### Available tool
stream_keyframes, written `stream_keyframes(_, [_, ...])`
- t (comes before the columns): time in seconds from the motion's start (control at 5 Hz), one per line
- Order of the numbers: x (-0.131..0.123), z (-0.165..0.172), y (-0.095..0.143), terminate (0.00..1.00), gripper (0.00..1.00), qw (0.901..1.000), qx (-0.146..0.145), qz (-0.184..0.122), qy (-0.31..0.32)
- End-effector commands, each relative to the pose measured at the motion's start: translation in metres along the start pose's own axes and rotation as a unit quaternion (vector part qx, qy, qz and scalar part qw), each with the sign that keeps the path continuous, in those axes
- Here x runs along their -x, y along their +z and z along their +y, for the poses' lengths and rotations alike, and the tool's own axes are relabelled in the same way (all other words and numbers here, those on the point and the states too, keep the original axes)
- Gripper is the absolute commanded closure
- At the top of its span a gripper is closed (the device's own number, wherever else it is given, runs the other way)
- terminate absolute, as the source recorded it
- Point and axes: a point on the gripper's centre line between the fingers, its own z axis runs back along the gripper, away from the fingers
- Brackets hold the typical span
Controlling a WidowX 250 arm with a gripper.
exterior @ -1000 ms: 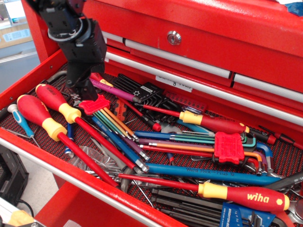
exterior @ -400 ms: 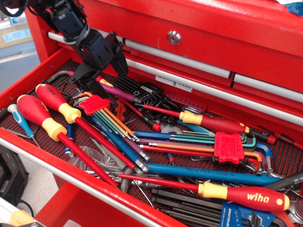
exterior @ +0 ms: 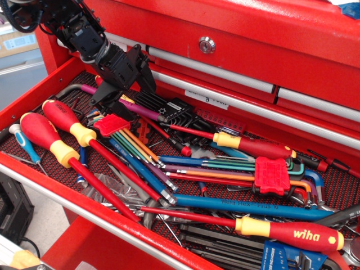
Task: Pick up violet Allen key
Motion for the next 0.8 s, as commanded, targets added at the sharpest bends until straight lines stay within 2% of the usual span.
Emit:
stream_keyframes(0.0, [-0.004, -0.001, -0.004, 0.00, 0.00, 0.9995, -0.016, 0.025, -0.002])
stream_keyframes(0.2, [-0.002, -0.005, -0.011, 0.00, 0.00, 0.9995, -0.019, 0.027, 0.003])
stream_keyframes(0.6, [0.003, -0.002, -0.027, 0.00, 0.00, 0.9998, -0.014, 0.011, 0.010])
